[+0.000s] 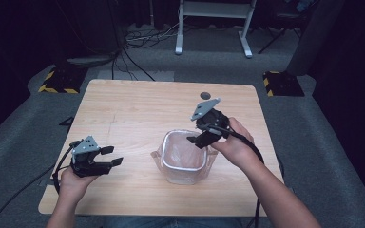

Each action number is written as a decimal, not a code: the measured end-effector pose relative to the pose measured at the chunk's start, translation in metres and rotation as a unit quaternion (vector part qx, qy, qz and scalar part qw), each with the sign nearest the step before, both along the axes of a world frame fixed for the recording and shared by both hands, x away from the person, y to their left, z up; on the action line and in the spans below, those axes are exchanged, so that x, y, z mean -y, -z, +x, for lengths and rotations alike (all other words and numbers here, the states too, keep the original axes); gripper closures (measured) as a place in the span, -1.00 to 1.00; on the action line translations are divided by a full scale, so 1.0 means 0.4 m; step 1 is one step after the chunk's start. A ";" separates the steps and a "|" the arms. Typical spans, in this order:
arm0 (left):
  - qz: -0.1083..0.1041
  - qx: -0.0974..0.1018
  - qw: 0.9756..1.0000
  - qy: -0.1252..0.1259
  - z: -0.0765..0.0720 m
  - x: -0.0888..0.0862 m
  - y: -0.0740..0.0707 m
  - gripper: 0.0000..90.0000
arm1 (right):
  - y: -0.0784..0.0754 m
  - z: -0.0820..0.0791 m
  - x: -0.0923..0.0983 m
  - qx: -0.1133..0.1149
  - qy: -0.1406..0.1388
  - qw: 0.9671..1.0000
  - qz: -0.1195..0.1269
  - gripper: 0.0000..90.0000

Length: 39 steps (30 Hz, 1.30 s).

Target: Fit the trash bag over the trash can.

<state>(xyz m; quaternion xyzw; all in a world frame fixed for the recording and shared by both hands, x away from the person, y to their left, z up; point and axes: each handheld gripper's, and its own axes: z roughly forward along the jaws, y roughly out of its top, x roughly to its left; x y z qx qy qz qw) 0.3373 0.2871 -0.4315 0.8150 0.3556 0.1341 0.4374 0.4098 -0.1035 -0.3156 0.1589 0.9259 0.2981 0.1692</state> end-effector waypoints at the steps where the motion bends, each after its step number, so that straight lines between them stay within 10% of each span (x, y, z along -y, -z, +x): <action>1: 0.001 0.000 1.000 -0.003 0.000 -0.002 -0.001 -0.12 | -0.010 -0.007 0.015 0.001 0.003 1.000 0.016 -0.44; 17: 0.033 -0.005 0.998 -0.044 0.002 -0.028 -0.004 -0.12 | -0.021 -0.044 0.231 0.007 0.095 0.994 0.057 -0.46; 39: 0.075 -0.048 0.992 -0.092 0.001 -0.069 0.032 -0.14 | 0.152 -0.057 0.394 -0.042 0.190 0.979 0.052 -0.49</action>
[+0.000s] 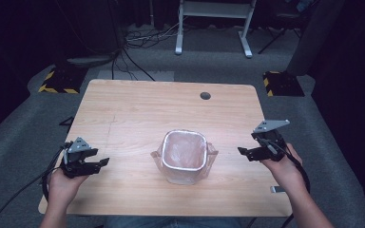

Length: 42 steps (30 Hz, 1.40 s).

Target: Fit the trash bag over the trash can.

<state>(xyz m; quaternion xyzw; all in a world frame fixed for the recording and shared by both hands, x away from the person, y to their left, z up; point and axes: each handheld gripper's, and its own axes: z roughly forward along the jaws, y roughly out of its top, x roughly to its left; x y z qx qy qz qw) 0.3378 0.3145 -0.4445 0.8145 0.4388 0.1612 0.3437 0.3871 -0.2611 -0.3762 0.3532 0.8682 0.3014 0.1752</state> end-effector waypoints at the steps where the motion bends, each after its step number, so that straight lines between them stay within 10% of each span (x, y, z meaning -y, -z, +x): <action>1: 0.001 -0.001 1.000 -0.001 0.001 -0.002 0.003 -0.14 | 0.009 -0.002 0.005 -0.002 0.003 1.000 0.001 -0.49; 42: 0.043 -0.034 0.998 -0.028 0.012 -0.027 0.117 -0.24 | 0.300 -0.075 0.071 -0.012 0.116 0.993 0.036 -0.64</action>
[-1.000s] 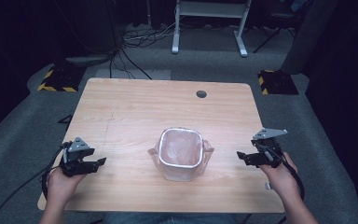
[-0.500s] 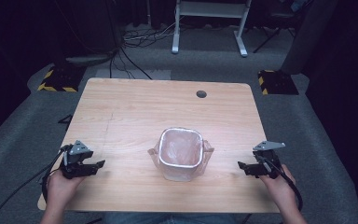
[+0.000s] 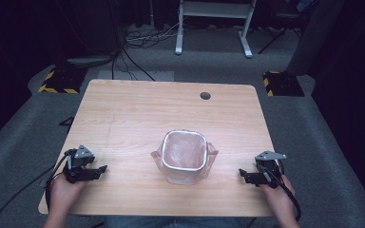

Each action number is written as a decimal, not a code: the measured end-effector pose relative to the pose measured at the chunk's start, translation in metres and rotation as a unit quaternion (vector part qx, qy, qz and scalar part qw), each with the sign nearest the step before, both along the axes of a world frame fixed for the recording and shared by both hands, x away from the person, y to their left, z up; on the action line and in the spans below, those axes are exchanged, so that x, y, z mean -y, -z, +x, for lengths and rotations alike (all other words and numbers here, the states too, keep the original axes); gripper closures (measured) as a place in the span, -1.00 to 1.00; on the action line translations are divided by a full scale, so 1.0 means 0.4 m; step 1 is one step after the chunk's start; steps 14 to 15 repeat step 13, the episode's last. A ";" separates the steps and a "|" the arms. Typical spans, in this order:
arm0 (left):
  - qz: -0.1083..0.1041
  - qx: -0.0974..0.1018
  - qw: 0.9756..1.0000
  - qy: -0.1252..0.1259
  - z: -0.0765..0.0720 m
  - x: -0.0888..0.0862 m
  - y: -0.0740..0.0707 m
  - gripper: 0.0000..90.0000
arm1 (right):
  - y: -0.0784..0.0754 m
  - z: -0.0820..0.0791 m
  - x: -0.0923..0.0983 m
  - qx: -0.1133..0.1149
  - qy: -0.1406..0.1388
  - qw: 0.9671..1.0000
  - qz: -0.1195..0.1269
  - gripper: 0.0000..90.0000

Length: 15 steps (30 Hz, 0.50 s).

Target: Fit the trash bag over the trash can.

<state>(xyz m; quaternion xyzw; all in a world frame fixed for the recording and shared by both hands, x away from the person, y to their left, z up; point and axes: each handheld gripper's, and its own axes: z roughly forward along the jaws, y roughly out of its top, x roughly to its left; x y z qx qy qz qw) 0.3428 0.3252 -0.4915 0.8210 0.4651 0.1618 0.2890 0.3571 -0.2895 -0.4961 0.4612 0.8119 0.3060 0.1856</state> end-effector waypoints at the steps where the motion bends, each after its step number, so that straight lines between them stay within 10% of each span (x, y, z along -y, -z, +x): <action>1: -0.004 0.001 1.000 0.000 0.001 -0.001 0.002 -0.24 | 0.003 -0.001 0.002 0.003 0.002 1.000 0.004 -0.67; 4: -0.005 0.001 1.000 0.001 0.000 -0.004 0.002 -0.24 | 0.025 -0.008 0.006 0.034 0.008 0.999 0.028 -0.77; 15: -0.015 0.018 1.000 -0.001 -0.002 -0.008 0.012 -0.29 | 0.024 -0.018 0.002 0.039 0.017 0.999 0.031 -0.70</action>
